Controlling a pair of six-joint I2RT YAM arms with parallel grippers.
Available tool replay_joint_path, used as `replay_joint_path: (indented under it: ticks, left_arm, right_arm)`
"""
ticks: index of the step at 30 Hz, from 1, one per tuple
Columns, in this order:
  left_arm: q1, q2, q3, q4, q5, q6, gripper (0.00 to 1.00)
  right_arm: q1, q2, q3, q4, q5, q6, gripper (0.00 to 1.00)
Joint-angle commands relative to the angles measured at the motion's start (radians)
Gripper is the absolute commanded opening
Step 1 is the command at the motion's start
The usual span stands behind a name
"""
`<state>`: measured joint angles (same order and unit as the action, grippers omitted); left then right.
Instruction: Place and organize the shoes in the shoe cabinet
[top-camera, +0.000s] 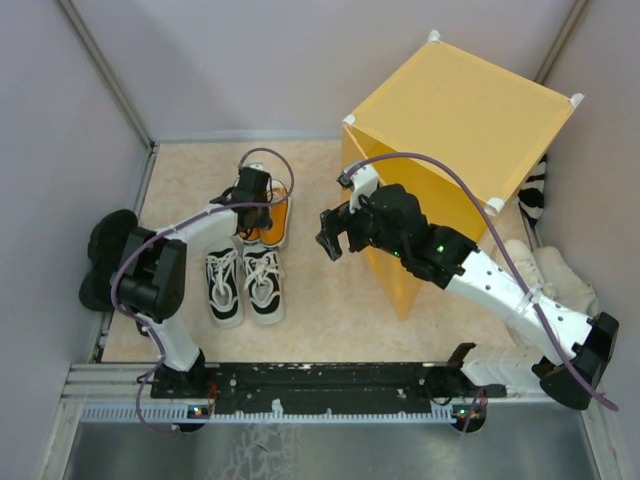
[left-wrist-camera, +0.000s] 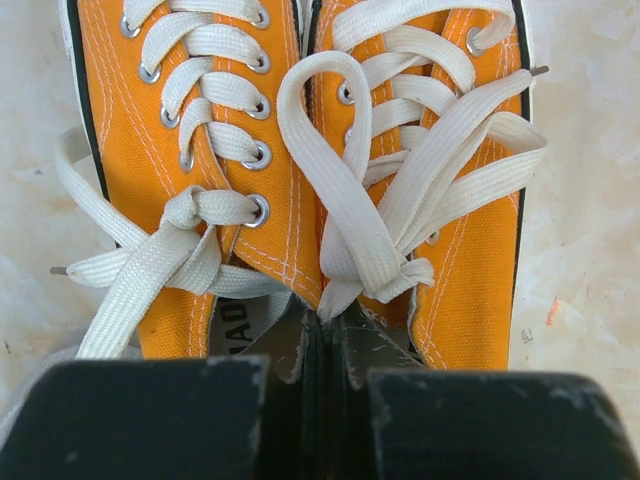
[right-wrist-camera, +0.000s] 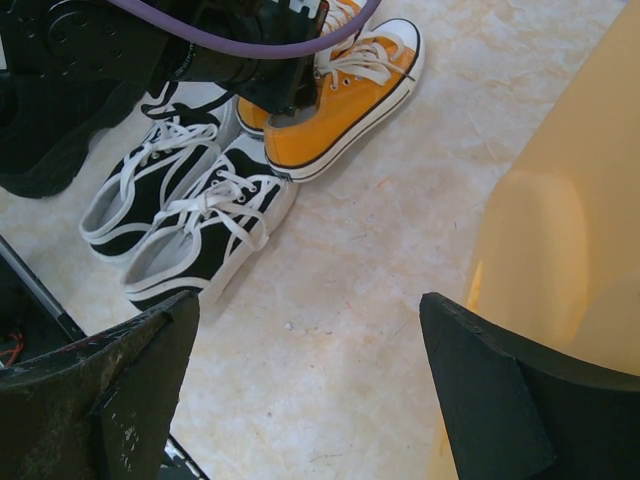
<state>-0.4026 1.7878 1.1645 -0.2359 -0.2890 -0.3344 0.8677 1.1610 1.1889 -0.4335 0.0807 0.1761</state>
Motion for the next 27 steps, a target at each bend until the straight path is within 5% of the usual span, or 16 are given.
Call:
replay_joint_path:
  ticks: [1,10,16,23,27]
  left_arm:
    - [-0.018,-0.006,0.008,-0.108,0.013,-0.015,0.0]
    - [-0.016,-0.366,0.11,-0.086,-0.15,0.084,0.0]
    - [-0.016,-0.477,0.203,-0.127,-0.195,0.128,0.0]
    - [-0.016,-0.556,0.24,-0.134,-0.148,0.127,0.0]
    - [-0.016,-0.593,0.265,-0.129,-0.102,0.13,0.0]
  right_arm:
    - [-0.006,-0.029,0.002,0.056,-0.012,-0.004,0.92]
    - [0.017,0.037,0.036,0.015,-0.072,-0.028,0.9]
    - [0.044,0.048,0.1,-0.005,-0.049,-0.043,0.89]
    - [0.048,0.018,0.337,-0.027,0.063,-0.093,0.89]
    - [0.048,0.011,0.434,-0.047,0.292,-0.116,0.89]
